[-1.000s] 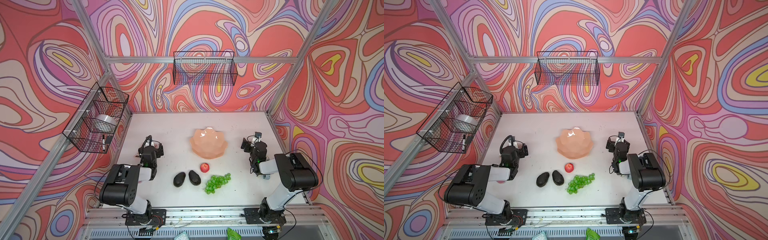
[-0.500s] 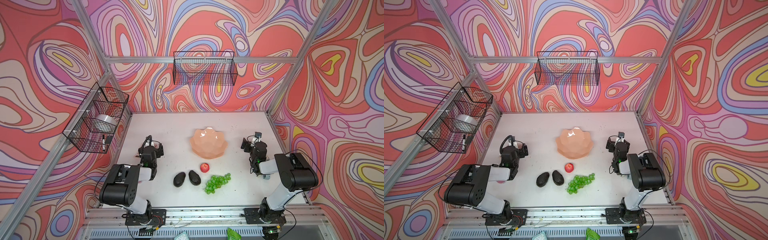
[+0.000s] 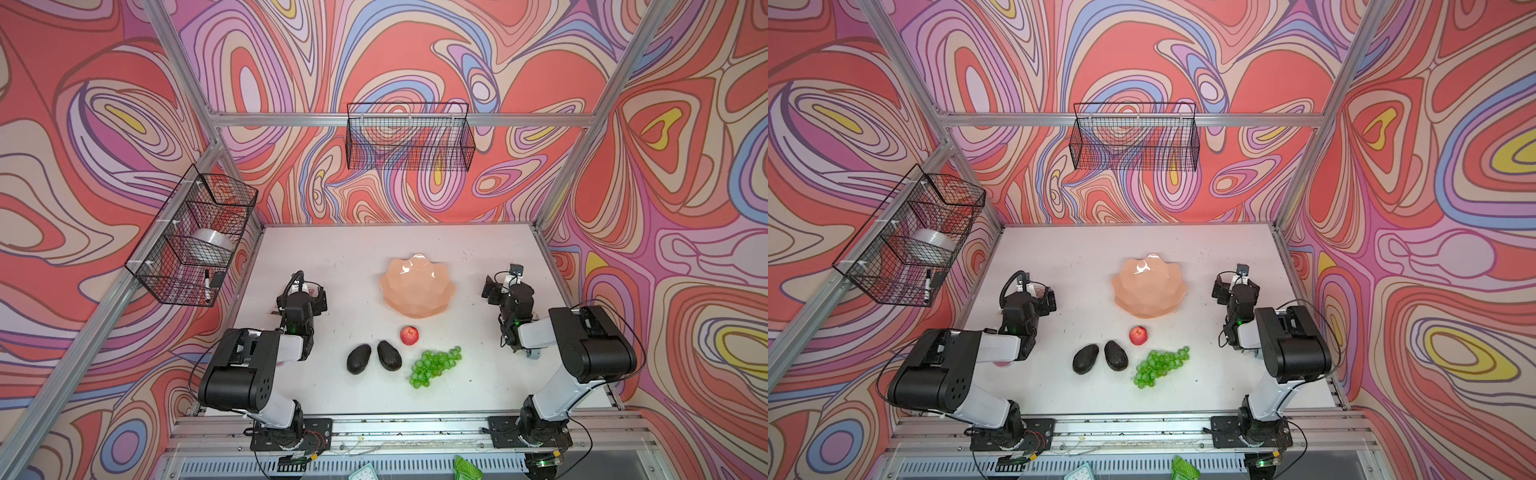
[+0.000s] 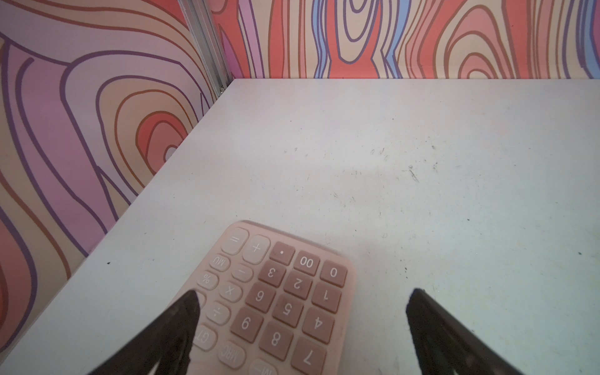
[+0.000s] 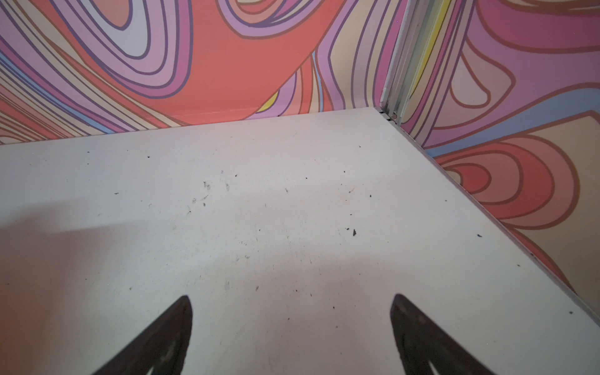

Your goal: Place and organize the fake fruits in the fruit bowl

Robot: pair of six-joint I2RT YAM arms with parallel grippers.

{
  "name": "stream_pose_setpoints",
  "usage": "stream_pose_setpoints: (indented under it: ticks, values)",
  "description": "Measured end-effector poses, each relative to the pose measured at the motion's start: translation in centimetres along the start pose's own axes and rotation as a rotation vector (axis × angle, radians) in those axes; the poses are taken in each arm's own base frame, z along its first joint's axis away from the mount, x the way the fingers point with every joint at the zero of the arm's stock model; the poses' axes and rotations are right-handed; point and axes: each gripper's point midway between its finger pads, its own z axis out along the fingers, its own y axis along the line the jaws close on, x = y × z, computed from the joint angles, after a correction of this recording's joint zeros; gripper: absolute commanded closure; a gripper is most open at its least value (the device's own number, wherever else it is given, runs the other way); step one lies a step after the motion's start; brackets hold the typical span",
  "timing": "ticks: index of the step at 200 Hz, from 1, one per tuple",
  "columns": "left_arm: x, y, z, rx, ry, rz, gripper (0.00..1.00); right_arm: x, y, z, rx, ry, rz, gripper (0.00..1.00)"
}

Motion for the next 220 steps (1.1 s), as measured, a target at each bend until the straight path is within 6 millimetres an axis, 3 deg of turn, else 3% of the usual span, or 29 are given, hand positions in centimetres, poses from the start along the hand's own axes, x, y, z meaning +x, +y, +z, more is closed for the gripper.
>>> stream_pose_setpoints:
  ticks: [65,78,97,116,126,133,143,154,179,199,220]
  values:
    - [0.0,0.0,0.0,0.000,0.000,0.001,0.00,0.2,-0.3,0.0,0.019,0.026,-0.004,0.02]
    - [0.0,0.0,-0.3,0.007,0.019,0.010,0.00,-1.1,-0.5,0.1,0.040,0.063,0.005,0.02]
    - [-2.3,0.1,-0.8,-0.002,0.092,-0.003,0.00,-7.9,-0.4,-0.1,0.064,0.021,0.107,0.02]
    - [-10.9,0.0,-1.9,0.011,0.012,-0.085,0.00,-17.5,0.2,-1.4,0.026,-0.091,0.221,0.02]
    - [-15.3,0.1,-3.7,0.034,-0.063,-0.134,0.00,-20.2,0.8,-2.3,-0.016,-0.125,0.241,0.02]
    - [-17.1,0.3,-5.0,0.049,-0.102,-0.157,0.00,-21.1,1.3,-2.8,-0.049,-0.128,0.248,0.03]
    - [-18.5,0.5,-6.6,0.066,-0.138,-0.178,0.00,-20.8,2.1,-3.1,-0.094,-0.094,0.246,0.07]
    - [-18.9,0.7,-7.9,0.078,-0.149,-0.189,0.01,-18.8,3.1,-3.0,-0.139,0.001,0.243,0.09]
    - [-17.2,0.7,-8.0,0.078,-0.078,-0.178,0.02,-13.9,5.3,-3.7,-0.194,0.242,0.232,0.12]
    - [-15.0,0.3,-7.3,0.085,0.016,-0.153,0.04,-11.5,9.1,-6.1,-0.267,0.380,0.182,0.13]
    - [-13.4,-0.2,-6.8,0.095,0.091,-0.134,0.05,-9.3,14.6,-10.3,-0.386,0.493,0.111,0.15]
